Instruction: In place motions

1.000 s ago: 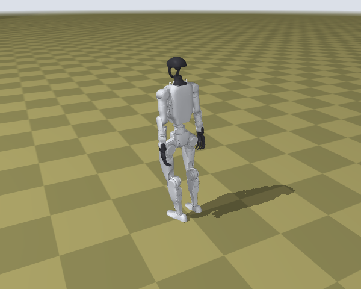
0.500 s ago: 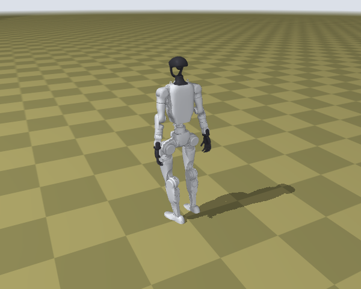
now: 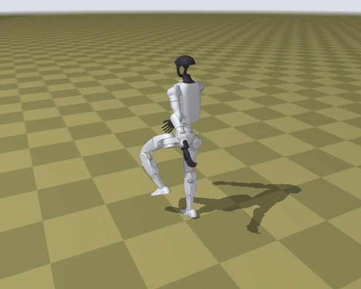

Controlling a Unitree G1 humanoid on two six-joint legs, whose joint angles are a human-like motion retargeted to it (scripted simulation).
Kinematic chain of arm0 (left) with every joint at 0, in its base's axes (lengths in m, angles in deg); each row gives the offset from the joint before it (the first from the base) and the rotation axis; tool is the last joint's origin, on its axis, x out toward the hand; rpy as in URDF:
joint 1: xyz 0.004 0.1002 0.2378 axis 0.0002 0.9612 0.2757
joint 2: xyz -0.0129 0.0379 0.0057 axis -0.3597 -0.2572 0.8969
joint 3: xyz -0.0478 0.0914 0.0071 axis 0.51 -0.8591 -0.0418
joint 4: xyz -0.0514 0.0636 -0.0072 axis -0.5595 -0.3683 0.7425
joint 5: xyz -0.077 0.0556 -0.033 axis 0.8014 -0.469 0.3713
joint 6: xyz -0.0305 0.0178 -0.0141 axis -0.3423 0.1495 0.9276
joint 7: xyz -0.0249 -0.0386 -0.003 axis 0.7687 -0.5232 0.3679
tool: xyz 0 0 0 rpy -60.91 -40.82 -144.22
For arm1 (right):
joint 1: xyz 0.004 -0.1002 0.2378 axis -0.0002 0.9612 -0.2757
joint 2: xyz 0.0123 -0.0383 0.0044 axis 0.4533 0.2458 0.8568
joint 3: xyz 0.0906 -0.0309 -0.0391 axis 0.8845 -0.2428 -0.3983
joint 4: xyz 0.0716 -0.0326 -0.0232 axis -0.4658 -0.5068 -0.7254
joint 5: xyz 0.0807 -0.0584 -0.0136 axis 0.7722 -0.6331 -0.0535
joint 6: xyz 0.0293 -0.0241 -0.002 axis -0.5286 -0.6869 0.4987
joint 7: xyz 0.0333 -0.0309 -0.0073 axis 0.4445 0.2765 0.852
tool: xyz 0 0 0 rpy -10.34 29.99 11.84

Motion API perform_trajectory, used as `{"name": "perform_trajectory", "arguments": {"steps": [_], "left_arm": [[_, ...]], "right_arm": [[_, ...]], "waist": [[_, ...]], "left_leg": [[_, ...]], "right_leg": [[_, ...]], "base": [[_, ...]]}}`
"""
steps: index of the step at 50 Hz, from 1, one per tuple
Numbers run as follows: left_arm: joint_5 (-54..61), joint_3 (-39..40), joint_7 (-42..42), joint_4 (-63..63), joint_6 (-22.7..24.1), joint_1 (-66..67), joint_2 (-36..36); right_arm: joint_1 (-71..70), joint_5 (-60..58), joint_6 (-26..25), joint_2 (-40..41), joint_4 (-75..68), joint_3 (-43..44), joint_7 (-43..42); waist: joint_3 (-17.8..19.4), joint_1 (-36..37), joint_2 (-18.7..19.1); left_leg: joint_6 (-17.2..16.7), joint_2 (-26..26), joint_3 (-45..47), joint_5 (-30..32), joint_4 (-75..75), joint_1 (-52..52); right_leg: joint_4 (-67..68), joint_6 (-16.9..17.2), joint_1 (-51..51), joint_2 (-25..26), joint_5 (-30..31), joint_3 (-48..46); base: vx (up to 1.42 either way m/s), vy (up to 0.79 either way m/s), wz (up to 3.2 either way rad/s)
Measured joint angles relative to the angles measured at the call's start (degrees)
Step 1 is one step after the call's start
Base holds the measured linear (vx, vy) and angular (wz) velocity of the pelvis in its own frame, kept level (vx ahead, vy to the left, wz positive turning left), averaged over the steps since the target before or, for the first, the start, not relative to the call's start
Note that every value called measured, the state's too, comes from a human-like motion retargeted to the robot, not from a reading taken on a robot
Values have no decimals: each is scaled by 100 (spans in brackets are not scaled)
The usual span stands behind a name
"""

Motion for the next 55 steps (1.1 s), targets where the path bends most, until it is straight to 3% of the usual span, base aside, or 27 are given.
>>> {"name": "perform_trajectory", "arguments": {"steps": [7, 13, 15, 17, 20, 24, 31, 40, 45, 52, 55], "left_arm": [[512, 169, -85, 362, 116, -201, 20], [840, 264, -68, 715, 332, -256, 97], [884, 279, -95, 797, 411, -267, 97], [930, 264, -136, 843, 465, -298, 124], [937, 276, -212, 942, 389, -410, 175], [966, 201, -285, 1344, 395, -761, 111], [1152, 212, -433, 1884, 467, -1003, 6], [1188, 392, -838, 1537, 192, -902, 103], [1125, 181, -652, 1081, 184, -832, 61], [1476, -605, -314, 27, 117, -1253, -22], [1691, -937, 12, 4, 130, -1585, 29]], "right_arm": [[334, -157, -84, -41, -304, 25, -11], [1042, -327, -425, -36, -1116, -120, -35], [1323, -369, -504, -26, -1343, -149, -37], [1689, -381, -646, -48, -1343, -182, 23], [2106, -259, -833, -76, -1343, -227, 127], [2220, 37, -853, -120, -1343, -164, 282], [2040, -189, -550, -61, -1343, -236, 399], [2092, -560, -273, -13, -703, -496, 485], [2447, -836, -296, -77, -577, -473, 462], [3336, -1310, -389, -170, -352, -80, 256], [3742, -1337, -388, -198, -345, 204, 226]], "waist": [[-297, -236, -38], [-692, -651, 40], [-873, -730, 304], [-1032, -1020, 499], [-1305, -1575, 692], [-1257, -1806, 645], [-1178, -1157, 368], [-1221, -1223, 234], [-1273, -985, 132], [-1152, -1082, 283], [-909, -1048, 373]], "left_leg": [[-180, -332, -62, 216, -1350, 1055], [-744, -1062, -386, 778, -5103, 3363], [-1435, -1203, -808, 565, -6697, 4188], [-1389, -1042, 19, -327, -7635, 4860], [-1622, -1000, -247, -24, -8356, 4807], [-1544, -1126, -592, 53, -8372, 4565], [-1287, -1395, -514, 70, -8330, 4587], [-1093, -1564, -518, 100, -8346, 4590], [-947, -1705, -478, 59, -8344, 4658], [-771, -1576, -532, 52, -8330, 4837], [-724, -1400, -361, 44, -8318, 5024]], "right_leg": [[-12, 27, -36, -41, -109, -292], [17, 105, -2, 34, -267, -380], [29, 75, -34, 385, -315, -319], [3, 91, -16, 579, -369, -406], [-90, 170, -91, 682, -441, -645], [-246, 323, -146, 540, -410, -874], [-278, 484, -216, 285, -303, -639], [-339, 669, -178, 171, -344, -544], [-227, 733, -212, 77, -436, -378], [796, 569, -432, 173, -821, -409], [1768, 409, -705, 270, -423, -368]], "base": [[3, 1, 49], [12, 11, 23], [16, 17, -7], [17, 23, 40], [7, 24, 84], [-12, 17, 60], [-3, 15, -54], [1, 15, 4], [5, 16, -25], [5, 16, -4], [-3, 10, -39]]}}
